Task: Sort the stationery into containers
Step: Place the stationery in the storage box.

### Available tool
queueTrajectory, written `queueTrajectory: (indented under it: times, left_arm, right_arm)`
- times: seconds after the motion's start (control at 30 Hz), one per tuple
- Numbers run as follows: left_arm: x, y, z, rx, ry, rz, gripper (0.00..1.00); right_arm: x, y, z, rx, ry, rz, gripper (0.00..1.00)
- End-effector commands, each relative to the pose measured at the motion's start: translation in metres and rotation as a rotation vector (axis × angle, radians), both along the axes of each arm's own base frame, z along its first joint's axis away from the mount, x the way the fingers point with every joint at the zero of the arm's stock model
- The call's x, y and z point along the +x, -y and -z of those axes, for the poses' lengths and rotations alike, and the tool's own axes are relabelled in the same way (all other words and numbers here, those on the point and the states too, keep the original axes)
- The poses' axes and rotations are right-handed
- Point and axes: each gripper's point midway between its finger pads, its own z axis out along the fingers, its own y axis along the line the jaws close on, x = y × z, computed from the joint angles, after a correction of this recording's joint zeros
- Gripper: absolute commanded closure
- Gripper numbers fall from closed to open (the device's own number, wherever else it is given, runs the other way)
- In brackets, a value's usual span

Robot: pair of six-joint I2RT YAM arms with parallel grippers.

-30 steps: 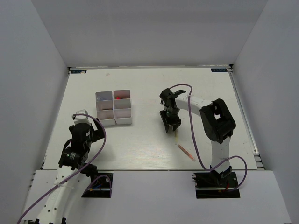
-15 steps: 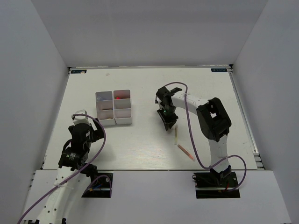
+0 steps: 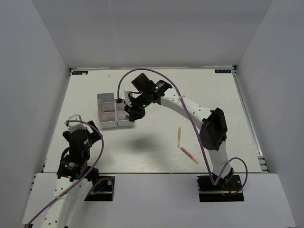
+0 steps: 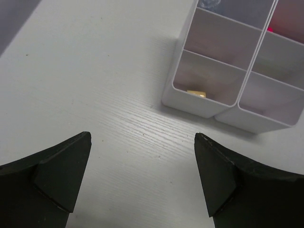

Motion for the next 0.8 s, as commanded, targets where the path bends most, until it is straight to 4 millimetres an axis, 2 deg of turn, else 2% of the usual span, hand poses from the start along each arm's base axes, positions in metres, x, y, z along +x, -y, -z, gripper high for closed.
queueTrajectory:
  times: [0.0, 0.03, 0.07, 0.1, 0.13, 0.17, 0.2, 0.23, 0.27, 0.3, 0.37, 0.4, 0.43, 0.47, 0.5, 0.53, 0.7, 0.77]
  left_arm:
    - [-0.003, -0.014, -0.004, 0.014, 0.041, -0.081, 0.0]
    - [-0.003, -0.015, -0.005, 0.016, 0.044, -0.087, 0.0]
    - [-0.004, -0.015, -0.004, 0.016, 0.04, -0.082, 0.0]
    - [-0.003, -0.015, -0.004, 0.016, 0.041, -0.082, 0.0]
    - [-0.003, -0.014, -0.004, 0.018, 0.037, -0.078, 0.0]
    - [-0.003, -0.014, -0.002, 0.018, 0.029, -0.075, 0.0]
    - [-0.003, -0.014, -0.003, 0.019, 0.031, -0.075, 0.0]
    - [-0.003, -0.013, -0.003, 0.016, 0.03, -0.07, 0.0]
    - [-0.003, -0.013, -0.003, 0.017, 0.029, -0.073, 0.0]
    - [-0.003, -0.013, -0.004, 0.017, 0.034, -0.071, 0.0]
    - [-0.003, -0.013, -0.004, 0.015, 0.036, -0.069, 0.0]
    - [-0.002, -0.012, -0.004, 0.014, 0.038, -0.067, 0.0]
    - [-0.002, -0.012, -0.005, 0.014, 0.041, -0.066, 0.0]
    - [-0.002, -0.012, -0.004, 0.013, 0.04, -0.067, 0.0]
    - [-0.002, -0.012, -0.004, 0.012, 0.04, -0.064, 0.0]
    - [-0.002, -0.011, -0.005, 0.011, 0.042, -0.061, 0.0]
    - [-0.002, -0.01, -0.004, 0.01, 0.038, -0.055, 0.0]
    - [-0.001, -0.01, -0.003, 0.011, 0.033, -0.054, 0.0]
  right_arm:
    - [-0.007, -0.043, -0.042, 0.257, 0.111, -0.23, 1.0]
    - [-0.017, -0.053, -0.047, 0.316, 0.07, -0.292, 1.0]
    - [-0.005, -0.056, -0.047, 0.335, 0.055, -0.278, 1.0]
    - [-0.011, -0.074, -0.056, 0.398, 0.038, -0.291, 1.0]
    - [-0.013, -0.078, -0.059, 0.4, -0.063, -0.233, 1.0]
    - [-0.007, -0.085, -0.049, 0.397, -0.08, -0.206, 1.0]
    - [0.004, -0.102, -0.065, 0.486, -0.036, -0.192, 1.0]
    - [0.003, -0.105, -0.067, 0.506, -0.07, -0.183, 1.0]
    - [0.003, -0.113, -0.059, 0.539, -0.128, -0.188, 1.0]
    - [0.01, -0.121, -0.067, 0.599, -0.097, -0.194, 1.0]
    - [0.019, -0.135, -0.055, 0.595, -0.084, -0.203, 1.0]
    - [0.019, -0.138, -0.044, 0.579, -0.105, -0.211, 1.0]
    - [0.018, -0.141, -0.043, 0.588, -0.102, -0.225, 1.0]
    - [0.024, -0.143, -0.039, 0.597, -0.05, -0.231, 1.0]
    - [0.02, -0.145, -0.026, 0.582, -0.049, -0.233, 1.0]
    - [0.028, -0.148, -0.026, 0.599, -0.008, -0.216, 1.0]
    - [0.048, -0.152, 0.003, 0.576, 0.101, -0.157, 1.0]
    - [0.054, -0.151, 0.005, 0.578, 0.121, -0.146, 1.0]
